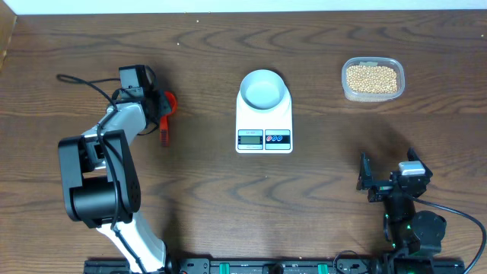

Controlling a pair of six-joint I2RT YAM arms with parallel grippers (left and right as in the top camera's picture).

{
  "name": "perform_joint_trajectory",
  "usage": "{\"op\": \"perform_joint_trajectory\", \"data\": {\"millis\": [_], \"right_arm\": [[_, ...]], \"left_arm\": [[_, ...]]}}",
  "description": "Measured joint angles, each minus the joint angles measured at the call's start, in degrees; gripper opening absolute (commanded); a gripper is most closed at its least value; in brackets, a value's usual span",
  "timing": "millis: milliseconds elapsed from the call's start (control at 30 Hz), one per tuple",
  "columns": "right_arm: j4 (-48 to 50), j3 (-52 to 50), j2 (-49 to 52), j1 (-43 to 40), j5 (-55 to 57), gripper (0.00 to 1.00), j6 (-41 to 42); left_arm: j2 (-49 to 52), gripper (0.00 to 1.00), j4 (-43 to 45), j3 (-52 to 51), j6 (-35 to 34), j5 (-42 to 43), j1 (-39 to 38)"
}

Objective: Scoop item into bowl and weigh 50g on scale
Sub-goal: 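Close the left gripper on the red scoop's rim and lift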

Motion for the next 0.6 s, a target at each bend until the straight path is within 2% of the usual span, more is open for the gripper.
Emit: {"op": "perform_joint_trajectory", "data": {"millis": [333,433,600], "right_arm": [[0.00,0.00,0.02,0.00,0.00,0.99,0.00],[0.00,0.00,0.00,0.00,0.00,0.99,0.00],[0.00,0.00,0.00,0.00,0.00,0.99,0.00]], "left_arm": [[-1.60,0.07,-13.09,1.42,-27.50,-2.01,0.00],[-1.90,0.07,-15.61,1.62,-32.59,-2.01,0.00],[-2.01,0.08,-16.57,1.68,-36.48,-2.01,0.00]]}}
